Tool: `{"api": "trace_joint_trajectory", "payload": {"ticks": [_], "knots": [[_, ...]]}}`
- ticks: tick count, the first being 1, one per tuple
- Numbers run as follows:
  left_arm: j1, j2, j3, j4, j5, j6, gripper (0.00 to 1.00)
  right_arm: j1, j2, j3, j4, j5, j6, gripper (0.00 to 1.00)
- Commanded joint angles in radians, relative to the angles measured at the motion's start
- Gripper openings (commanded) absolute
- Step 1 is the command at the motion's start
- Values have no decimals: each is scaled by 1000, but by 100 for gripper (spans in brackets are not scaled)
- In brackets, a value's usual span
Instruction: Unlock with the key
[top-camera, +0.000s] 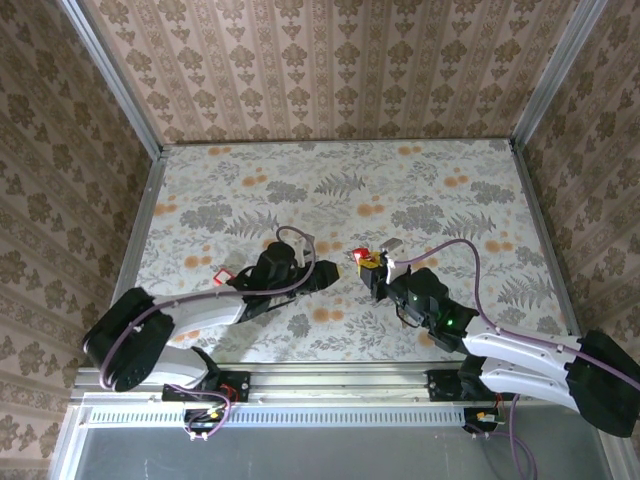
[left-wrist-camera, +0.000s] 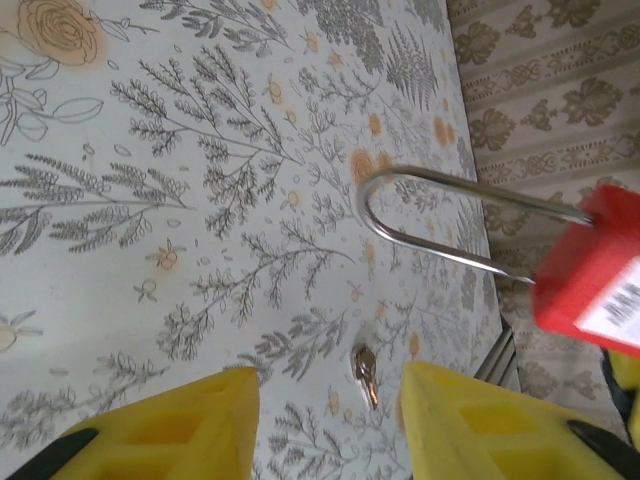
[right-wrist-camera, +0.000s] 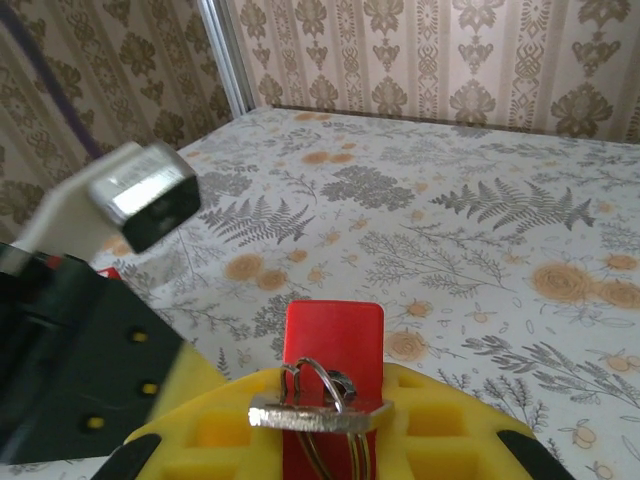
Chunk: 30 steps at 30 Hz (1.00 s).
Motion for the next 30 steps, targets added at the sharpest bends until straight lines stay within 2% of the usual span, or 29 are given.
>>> {"api": "trace_joint_trajectory", "payload": {"ticks": [1,10,18,23,24,30], "knots": [[0,61,47,177,-23,-35,41,-9,-36,-11,22,-29,55,0],[14,303,93,460,-18,-109,39,-26,-43,-59,57,-57,141,0],[36,448,151,497,-10,-105,32,-29,-38,-145,163,-65,216,0],[32,476,154,469,-18,-72,30,-31,-38,-158,166,-57,223,0],[38,470,138,465,-21,-67,31,-31,-42,-154,142,-56,208,0],[59,391,61,433,1,-49,62,-31,-59,-151,54,43,73,0]]}}
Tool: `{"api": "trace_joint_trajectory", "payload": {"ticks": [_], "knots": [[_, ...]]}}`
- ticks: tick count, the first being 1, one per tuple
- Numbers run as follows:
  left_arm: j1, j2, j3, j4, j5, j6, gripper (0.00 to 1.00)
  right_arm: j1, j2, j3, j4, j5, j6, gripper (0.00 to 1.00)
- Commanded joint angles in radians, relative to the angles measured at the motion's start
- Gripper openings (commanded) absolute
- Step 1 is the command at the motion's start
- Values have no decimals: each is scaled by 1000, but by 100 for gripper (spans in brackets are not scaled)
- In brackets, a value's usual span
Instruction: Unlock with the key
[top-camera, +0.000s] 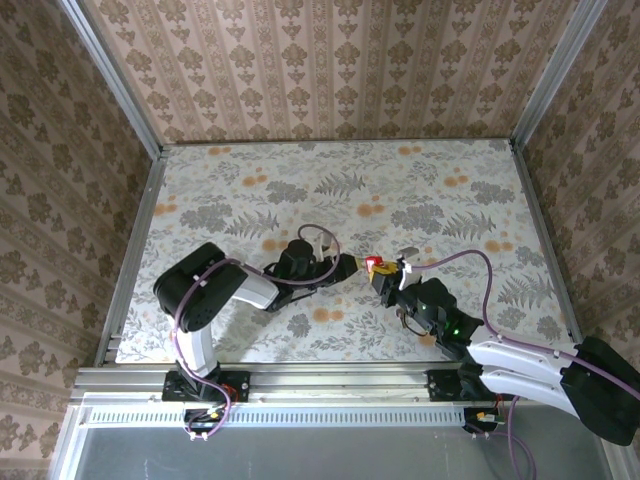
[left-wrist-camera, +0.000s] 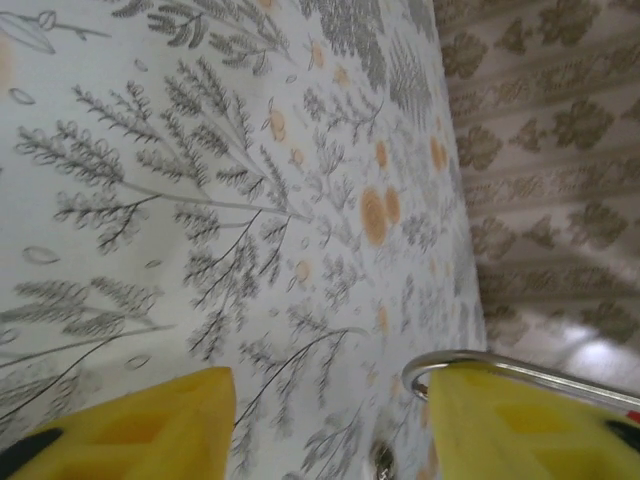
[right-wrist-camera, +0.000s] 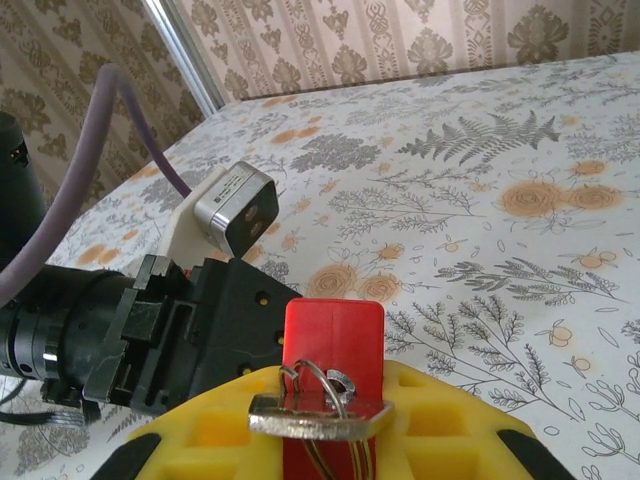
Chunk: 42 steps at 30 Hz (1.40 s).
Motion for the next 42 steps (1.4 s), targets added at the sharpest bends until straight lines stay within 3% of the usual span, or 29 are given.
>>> {"api": "trace_joint_trajectory", "payload": {"ticks": [1,7,11,18,27,33,42], "knots": [[36,-75,-34,-19,-76,19,64,9,-27,3,-44,52,-104,0],[40,-263,-90,-155,-106,62,70,5,-5,16,-64,186,-282,0],[40,-438,-73,-355,-129,134,73,-2,49,52,-42,286,-396,0],[104,-754,-56,-686,-156,220,76,-1,360,189,65,434,-447,0],[246,-1111,-80,-1024,-159,283,78,94,675,396,128,528,-675,0],[327,-1209,-127,-1069,-100,264,78,177,866,498,188,579,-874,0],[381,-1231,-131,-1084,-63,264,78,266,1017,575,201,597,-990,0]]}}
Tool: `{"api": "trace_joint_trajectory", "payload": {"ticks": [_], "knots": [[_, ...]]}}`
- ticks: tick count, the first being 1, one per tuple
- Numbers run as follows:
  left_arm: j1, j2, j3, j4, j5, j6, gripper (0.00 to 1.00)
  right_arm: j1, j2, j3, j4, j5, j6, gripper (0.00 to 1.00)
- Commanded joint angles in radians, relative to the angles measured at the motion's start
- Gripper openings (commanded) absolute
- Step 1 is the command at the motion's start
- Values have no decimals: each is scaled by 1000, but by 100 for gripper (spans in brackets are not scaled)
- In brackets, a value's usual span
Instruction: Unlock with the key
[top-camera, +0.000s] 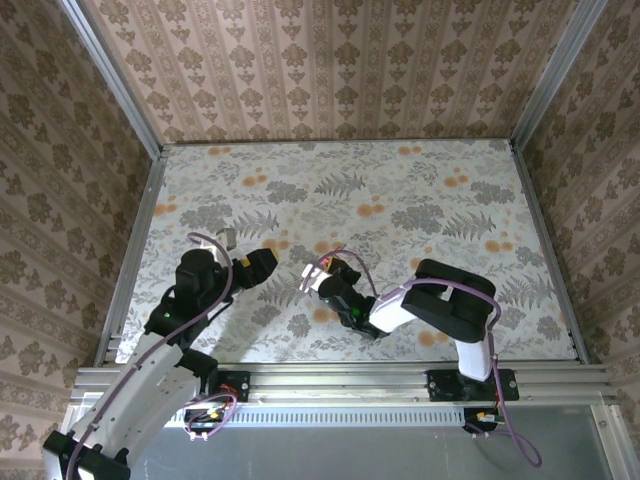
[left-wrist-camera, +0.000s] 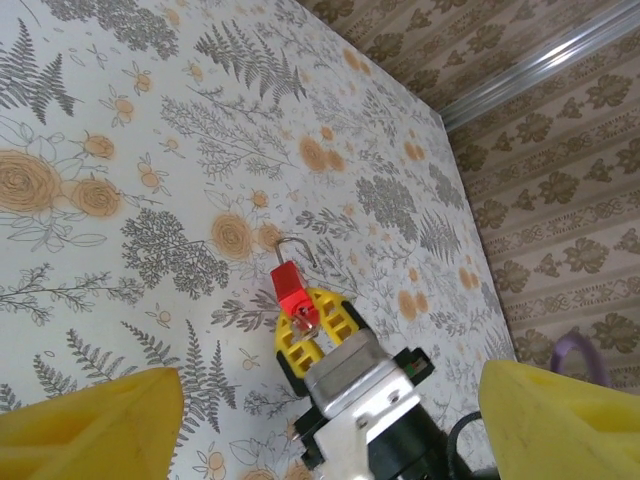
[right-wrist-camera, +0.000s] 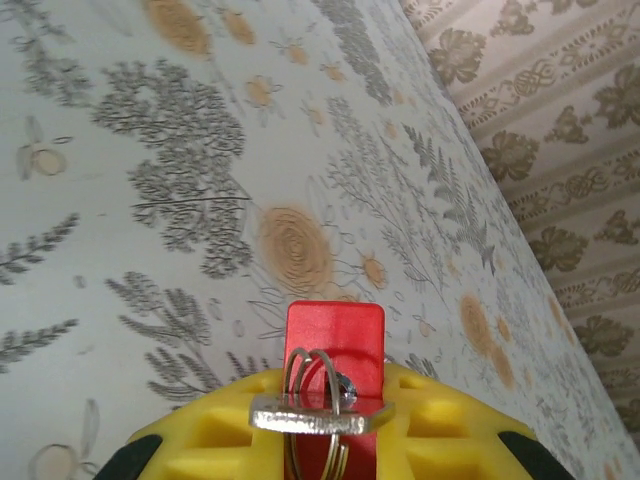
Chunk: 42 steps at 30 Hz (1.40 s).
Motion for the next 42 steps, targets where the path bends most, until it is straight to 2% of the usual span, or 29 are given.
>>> {"api": "trace_joint_trajectory", "payload": {"ticks": [1,4,7,18,26,34,38,42], "knots": [[21,-17,-4,-15,29,15,78,29,41,37,57,50,-62,0],[30,-18,-6,-11,35,11,78,60,72,48,60,63,-53,0],[35,-19,-8,-7,44,5,77,74,62,48,29,81,36,0],[41,-32,-10,-15,48,-3,76,70,-111,10,-282,-26,623,0],[45,-62,-9,-53,44,-2,76,71,-111,-45,-284,-48,859,0],[51,-85,-17,-65,44,-16,76,70,-133,-67,-349,-65,1175,0],[50,-93,-21,-63,50,-21,76,70,-123,-89,-329,-91,1352,0],[51,-108,-21,-86,43,-17,76,71,-109,-96,-313,-111,1451,0]]}}
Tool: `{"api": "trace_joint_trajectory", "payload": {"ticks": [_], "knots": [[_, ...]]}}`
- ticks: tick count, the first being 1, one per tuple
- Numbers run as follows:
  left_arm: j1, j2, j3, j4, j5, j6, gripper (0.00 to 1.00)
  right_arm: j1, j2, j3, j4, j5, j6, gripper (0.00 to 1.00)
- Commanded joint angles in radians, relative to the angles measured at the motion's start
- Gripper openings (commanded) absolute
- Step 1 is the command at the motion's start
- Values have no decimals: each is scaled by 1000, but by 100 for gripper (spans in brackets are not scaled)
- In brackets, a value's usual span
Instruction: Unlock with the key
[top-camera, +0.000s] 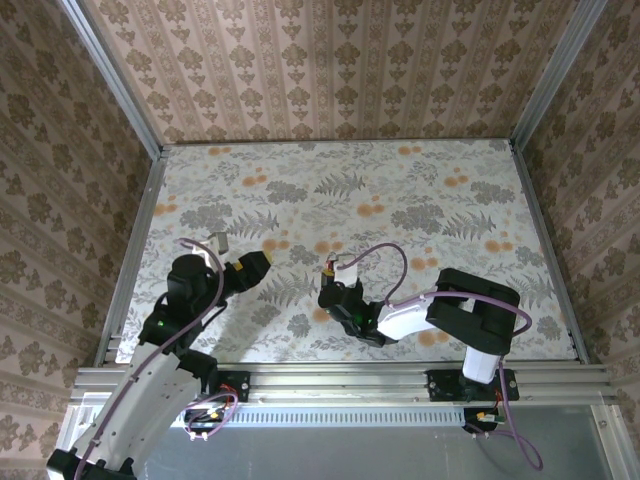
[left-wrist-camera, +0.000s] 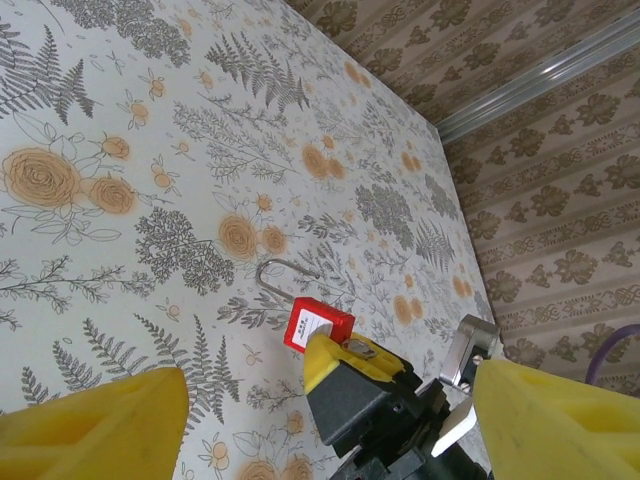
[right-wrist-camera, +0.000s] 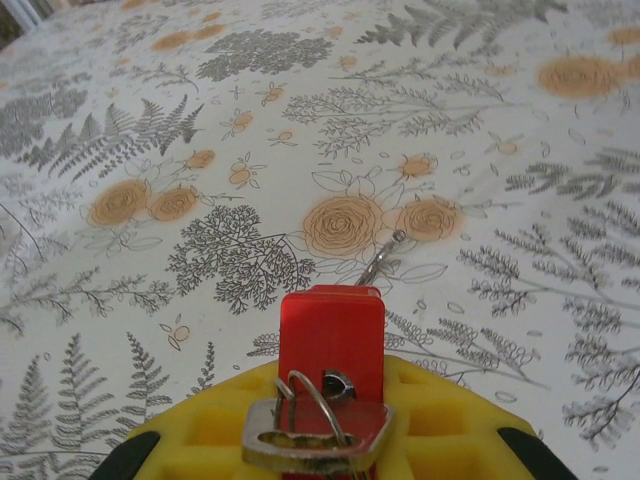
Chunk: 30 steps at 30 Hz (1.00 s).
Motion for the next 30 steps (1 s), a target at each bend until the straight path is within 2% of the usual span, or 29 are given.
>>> {"api": "trace_joint_trajectory", "payload": {"ticks": [1,9,13,22,30], "knots": [[5,-24,-6,-30,8,-6,76,3,52,-48,-116,-104,212,0],[7,-52,-15,-50,3,-9,76,4,100,-66,-106,-124,342,0],[8,-67,-18,-60,2,-12,76,4,84,-67,-139,-130,390,7],[13,-83,-12,-82,-1,-4,77,4,46,13,-401,-214,547,42],[18,-84,-2,-90,-4,2,78,6,-52,1,-470,-257,644,61]]}}
